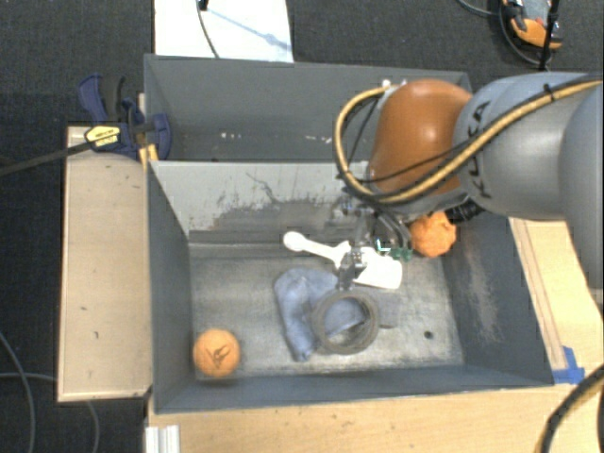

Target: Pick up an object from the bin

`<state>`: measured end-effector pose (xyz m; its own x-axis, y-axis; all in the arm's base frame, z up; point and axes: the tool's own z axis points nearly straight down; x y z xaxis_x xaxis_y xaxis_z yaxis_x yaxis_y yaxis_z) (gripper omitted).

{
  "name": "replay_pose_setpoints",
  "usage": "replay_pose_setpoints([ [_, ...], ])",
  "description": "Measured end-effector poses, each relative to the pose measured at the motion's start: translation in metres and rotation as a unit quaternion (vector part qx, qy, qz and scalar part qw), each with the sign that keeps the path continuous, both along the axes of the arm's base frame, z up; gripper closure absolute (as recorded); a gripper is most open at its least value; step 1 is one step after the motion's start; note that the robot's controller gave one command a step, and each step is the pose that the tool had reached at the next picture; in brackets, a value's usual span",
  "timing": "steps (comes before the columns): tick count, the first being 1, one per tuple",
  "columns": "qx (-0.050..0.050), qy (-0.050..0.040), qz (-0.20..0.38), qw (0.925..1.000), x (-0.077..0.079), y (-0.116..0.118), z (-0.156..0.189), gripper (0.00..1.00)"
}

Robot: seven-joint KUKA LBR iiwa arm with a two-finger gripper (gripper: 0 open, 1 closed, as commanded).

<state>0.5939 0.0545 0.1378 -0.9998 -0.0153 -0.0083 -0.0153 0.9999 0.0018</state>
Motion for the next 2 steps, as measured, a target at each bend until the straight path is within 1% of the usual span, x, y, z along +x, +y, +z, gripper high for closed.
replay_pose_setpoints([
  [1, 0.0, 0.0013, -0.002, 1.0, -0.0006, -0.0008, 0.0009, 1.0],
  [2, 0.0, 0.0013, -0.002, 1.0, -0.0006, -0.0008, 0.0009, 1.0],
])
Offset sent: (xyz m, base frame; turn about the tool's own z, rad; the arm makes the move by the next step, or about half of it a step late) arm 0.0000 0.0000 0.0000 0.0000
